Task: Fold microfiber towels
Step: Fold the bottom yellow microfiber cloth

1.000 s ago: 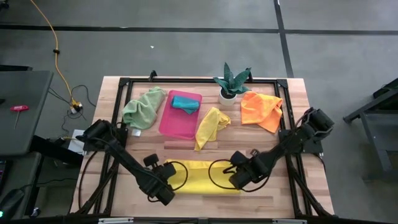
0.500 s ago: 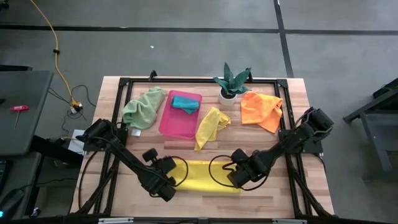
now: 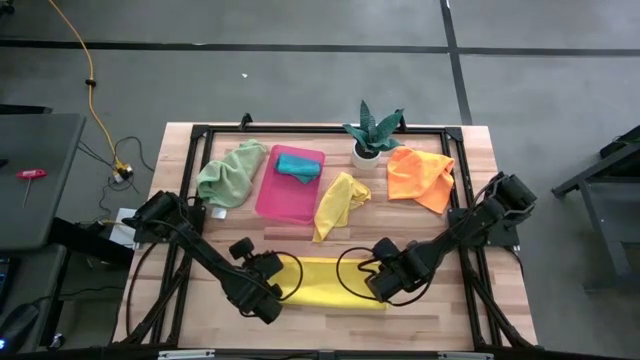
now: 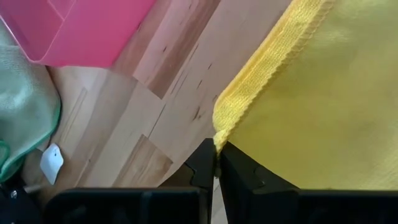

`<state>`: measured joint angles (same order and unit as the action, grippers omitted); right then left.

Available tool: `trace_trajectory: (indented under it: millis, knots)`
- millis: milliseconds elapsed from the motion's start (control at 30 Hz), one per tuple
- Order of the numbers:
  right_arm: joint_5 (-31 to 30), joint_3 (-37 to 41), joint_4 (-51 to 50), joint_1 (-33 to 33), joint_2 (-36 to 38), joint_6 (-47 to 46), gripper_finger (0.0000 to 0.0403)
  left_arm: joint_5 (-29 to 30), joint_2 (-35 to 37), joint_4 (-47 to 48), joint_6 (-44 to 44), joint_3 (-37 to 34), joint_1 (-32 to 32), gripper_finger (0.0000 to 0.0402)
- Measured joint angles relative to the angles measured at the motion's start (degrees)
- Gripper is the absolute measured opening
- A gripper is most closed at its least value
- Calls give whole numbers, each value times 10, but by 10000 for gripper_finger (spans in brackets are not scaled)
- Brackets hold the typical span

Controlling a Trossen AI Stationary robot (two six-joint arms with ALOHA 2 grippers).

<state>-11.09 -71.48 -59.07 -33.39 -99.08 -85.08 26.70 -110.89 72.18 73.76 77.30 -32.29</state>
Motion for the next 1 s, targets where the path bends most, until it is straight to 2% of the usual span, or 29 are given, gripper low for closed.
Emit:
trace_trajectory:
  millis: [167,267,467,667,867,933,1000]
  knots:
    - [-10,0,0,0,0,-2,3,10,0,0,-14,0,0,34]
    - [-20,0,0,0,0,-4,19,10,0,1,-15,0,0,52]
    - [-31,0,-3,0,0,-7,90,14,0,26,-20,0,0,97]
    - [-38,0,-53,0,22,28,160,13,11,75,-66,0,2,134]
    - [-46,3,-116,-19,84,40,183,37,74,125,-75,-1,3,147]
    - [-40,23,-109,-41,109,17,184,54,106,104,-76,-6,-2,144]
    - [-34,57,-91,-68,134,-30,184,61,147,45,-83,-32,-6,140]
